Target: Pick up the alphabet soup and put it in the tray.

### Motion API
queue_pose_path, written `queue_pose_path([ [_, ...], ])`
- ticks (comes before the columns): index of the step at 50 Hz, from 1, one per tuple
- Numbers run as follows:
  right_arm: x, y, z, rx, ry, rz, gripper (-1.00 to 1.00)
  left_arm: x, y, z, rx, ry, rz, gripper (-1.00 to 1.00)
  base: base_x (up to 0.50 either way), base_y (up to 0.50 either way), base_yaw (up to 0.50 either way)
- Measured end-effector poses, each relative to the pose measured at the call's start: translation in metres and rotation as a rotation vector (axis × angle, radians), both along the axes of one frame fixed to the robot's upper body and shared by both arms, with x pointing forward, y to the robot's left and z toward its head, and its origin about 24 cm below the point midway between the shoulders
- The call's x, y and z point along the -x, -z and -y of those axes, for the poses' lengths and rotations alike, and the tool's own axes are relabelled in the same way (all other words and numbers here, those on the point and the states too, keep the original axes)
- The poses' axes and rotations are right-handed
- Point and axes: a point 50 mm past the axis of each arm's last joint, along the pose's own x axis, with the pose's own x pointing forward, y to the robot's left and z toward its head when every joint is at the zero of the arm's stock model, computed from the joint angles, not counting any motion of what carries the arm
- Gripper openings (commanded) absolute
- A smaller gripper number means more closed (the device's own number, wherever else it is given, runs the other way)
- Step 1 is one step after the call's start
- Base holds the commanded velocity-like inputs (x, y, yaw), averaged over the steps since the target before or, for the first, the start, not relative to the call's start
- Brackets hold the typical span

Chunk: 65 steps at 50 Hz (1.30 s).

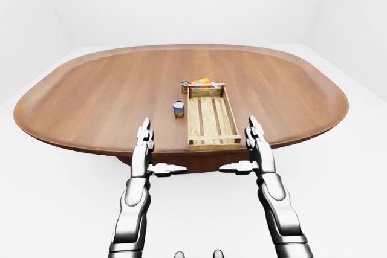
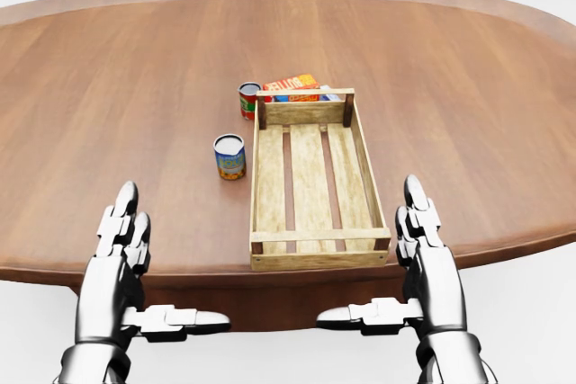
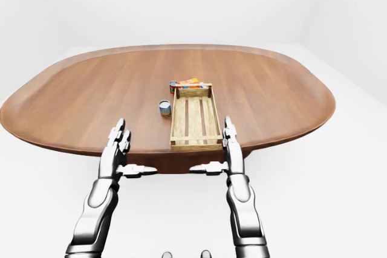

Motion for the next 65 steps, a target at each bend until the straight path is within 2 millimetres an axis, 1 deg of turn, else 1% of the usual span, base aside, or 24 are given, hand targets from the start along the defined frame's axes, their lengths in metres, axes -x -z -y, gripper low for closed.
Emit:
queue_pose_path([
  [10,0.004,-0.006,0.005,0.01,0.001,0.014,1.0,0.006,-0.01,-0.006,0.006,-0.003,0.026,1.0,0.0,0.0,0.0],
  [16,0.007,-0.012,0.008,0.011,0.008,0.026,1.0,0.011,-0.019,-0.01,0.011,-0.009,0.049,1.0,0.0,0.0,0.0],
  [25,0.015,-0.021,0.013,0.014,0.022,0.048,1.0,0.025,-0.045,-0.018,0.018,-0.025,0.148,1.0,0.0,0.0,0.0],
  [31,0.023,-0.032,0.017,0.014,0.038,0.092,1.0,0.035,-0.063,-0.024,0.02,-0.037,0.227,1.0,0.0,0.0,0.0],
  [37,0.03,-0.043,0.02,0.017,0.051,0.136,1.0,0.041,-0.074,-0.028,0.021,-0.047,0.278,1.0,0.0,0.0,0.0],
  [49,0.035,-0.051,0.017,0.029,0.045,0.169,1.0,0.045,-0.083,-0.032,0.019,-0.056,0.315,1.0,0.47,-0.04,0.0],
  [65,0.036,-0.053,0.014,0.039,0.033,0.178,1.0,0.047,-0.086,-0.034,0.019,-0.057,0.33,1.0,0.5,-0.08,0.0],
])
